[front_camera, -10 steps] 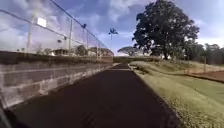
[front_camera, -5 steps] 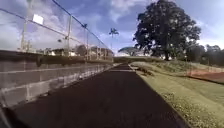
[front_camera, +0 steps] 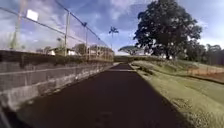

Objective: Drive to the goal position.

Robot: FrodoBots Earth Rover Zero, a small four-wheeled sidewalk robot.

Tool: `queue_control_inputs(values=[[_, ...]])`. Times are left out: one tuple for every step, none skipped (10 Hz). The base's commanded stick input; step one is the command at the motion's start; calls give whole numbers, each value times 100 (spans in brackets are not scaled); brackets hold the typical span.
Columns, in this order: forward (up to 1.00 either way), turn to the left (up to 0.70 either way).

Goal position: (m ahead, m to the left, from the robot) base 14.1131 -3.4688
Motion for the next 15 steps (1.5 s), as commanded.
queue_control_inputs(values=[[70, 0], [70, 0], [70, 0], [70, 0], [70, 0], [70, 0], [70, 0], [70, 0], [70, 0], [70, 0], [70, 0], [70, 0], [70, 0], [70, 0], [70, 0]])
